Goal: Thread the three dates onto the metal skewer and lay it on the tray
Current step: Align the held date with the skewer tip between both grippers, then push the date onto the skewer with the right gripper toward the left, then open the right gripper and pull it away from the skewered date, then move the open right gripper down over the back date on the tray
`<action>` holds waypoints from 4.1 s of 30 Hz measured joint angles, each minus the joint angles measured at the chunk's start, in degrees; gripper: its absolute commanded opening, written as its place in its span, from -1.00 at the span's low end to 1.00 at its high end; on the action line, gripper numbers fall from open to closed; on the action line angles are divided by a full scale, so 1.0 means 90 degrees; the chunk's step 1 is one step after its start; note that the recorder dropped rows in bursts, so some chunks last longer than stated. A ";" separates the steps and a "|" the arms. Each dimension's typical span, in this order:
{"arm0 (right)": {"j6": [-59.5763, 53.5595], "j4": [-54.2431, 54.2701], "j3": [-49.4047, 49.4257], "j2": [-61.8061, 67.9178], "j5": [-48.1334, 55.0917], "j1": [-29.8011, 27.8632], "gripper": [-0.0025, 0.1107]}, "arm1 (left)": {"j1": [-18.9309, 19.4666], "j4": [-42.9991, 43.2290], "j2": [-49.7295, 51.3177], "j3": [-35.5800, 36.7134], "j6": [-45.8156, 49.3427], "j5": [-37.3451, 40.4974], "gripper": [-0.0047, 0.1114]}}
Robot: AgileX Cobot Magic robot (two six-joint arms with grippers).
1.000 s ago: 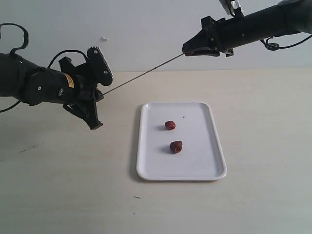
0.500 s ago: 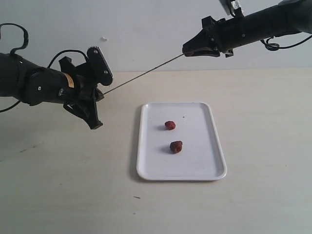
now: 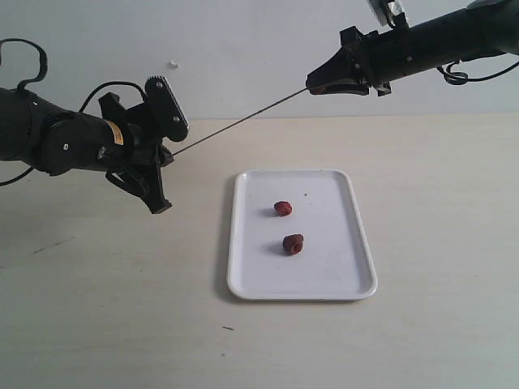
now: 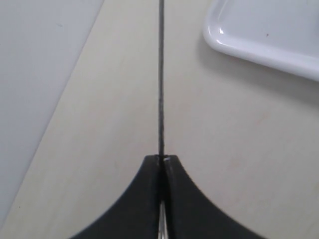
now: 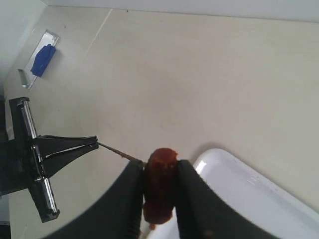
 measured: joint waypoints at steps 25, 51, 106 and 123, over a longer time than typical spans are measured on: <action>-0.0012 0.0147 0.0000 0.0000 -0.0036 0.0696 -0.55 | 0.0000 0.0000 0.0000 0.0012 -0.0306 -0.0173 -0.92; -0.0162 0.0175 0.0000 0.0000 -0.0260 0.1043 0.24 | -0.0079 -0.0028 0.0000 0.0012 -0.0423 -0.0316 -0.92; 0.4695 -0.7000 0.0000 0.0196 -0.0110 0.3004 0.19 | 0.0963 -0.0325 0.0000 -0.0878 -0.2640 0.1957 -0.92; 0.5092 -0.6953 0.0000 0.0209 -0.0657 0.2978 0.11 | 0.0942 -0.0568 0.0000 -0.0878 -0.2640 0.1957 -0.92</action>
